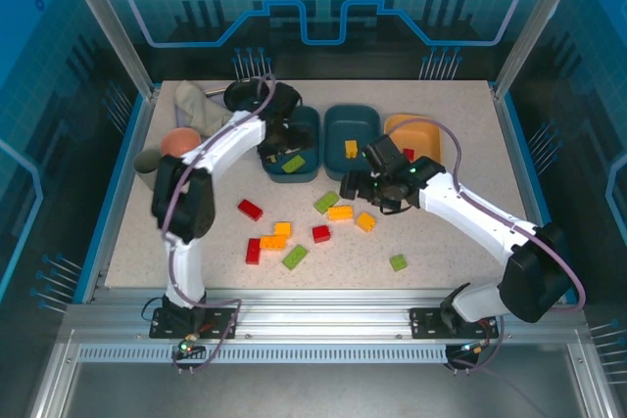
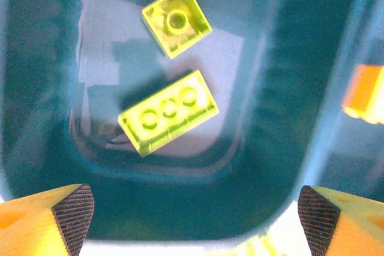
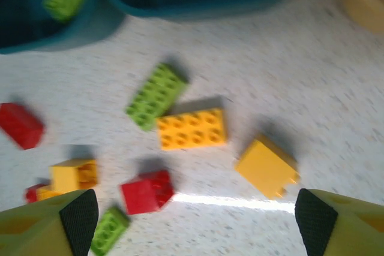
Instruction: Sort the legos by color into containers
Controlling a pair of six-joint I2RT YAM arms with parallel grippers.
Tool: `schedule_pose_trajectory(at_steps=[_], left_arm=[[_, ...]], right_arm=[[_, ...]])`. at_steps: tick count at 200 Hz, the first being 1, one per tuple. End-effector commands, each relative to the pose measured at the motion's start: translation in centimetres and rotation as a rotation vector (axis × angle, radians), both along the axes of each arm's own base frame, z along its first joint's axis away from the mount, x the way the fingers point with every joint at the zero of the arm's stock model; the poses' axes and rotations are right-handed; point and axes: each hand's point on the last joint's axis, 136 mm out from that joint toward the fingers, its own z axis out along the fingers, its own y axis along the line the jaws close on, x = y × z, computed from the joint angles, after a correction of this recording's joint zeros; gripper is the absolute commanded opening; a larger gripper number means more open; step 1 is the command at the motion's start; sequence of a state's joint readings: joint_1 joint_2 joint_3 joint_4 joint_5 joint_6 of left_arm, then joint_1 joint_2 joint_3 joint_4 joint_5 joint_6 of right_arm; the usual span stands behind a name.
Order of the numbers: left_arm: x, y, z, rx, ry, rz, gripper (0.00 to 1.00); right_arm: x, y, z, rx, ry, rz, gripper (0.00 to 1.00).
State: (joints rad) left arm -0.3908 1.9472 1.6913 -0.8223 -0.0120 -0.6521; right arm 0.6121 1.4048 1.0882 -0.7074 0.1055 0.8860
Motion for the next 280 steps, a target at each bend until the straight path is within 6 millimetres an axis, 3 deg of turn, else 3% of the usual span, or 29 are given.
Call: schedule_pose_trajectory(at_steps=[1,20,50,102,186,236,257,280], left_arm=[[-3.0,-2.3,6.8,-0.229,-0.158,-0.083,0.91],[-6.9,-2.9,7.9,-0.342,-0.199,-0.132,0.92],[-12.5,-2.1,7.3,-0.401,-0.188,-0.136,0.92],[-17.1,-0.5,6.5,-0.453,-0.181,-0.108,0.92],[-18.4,0.1,6.2,-0.450,-0.175,-0.102,0.93],[-18.5,-0.4,6.5,-0.489,-0.168,-0.111,0.92],[-18.4,-0.7,7.2,-0.516,-0.179,-0.102,0.92],[-17.7,-0.8,8.9,-0.531,-0.216,-0.097,0.92]], right_arm=[[-1.0,-2.6,-2.5,-0.034,0.077,-0.208,0.86],[-0.4,-2.8,-3.7,-0.010,0.094,-0.306,0.81],[0.3,-3.2,-5.7,0.004,0.146,-0.408,0.76],[0.4,-2.5,-8.9,0.047,0.254,-0.451,0.75],[-1.6,-1.7,-11.2,-0.001,0.342,-0.461,0.63],[-1.4,-1.6,-11.6,-0.013,0.346,-0.464,0.44],[-1.2,-2.1,-10.0,-0.045,0.303,-0.438,0.36],[0.3,-2.8,-5.7,-0.111,0.175,-0.363,0.36]])
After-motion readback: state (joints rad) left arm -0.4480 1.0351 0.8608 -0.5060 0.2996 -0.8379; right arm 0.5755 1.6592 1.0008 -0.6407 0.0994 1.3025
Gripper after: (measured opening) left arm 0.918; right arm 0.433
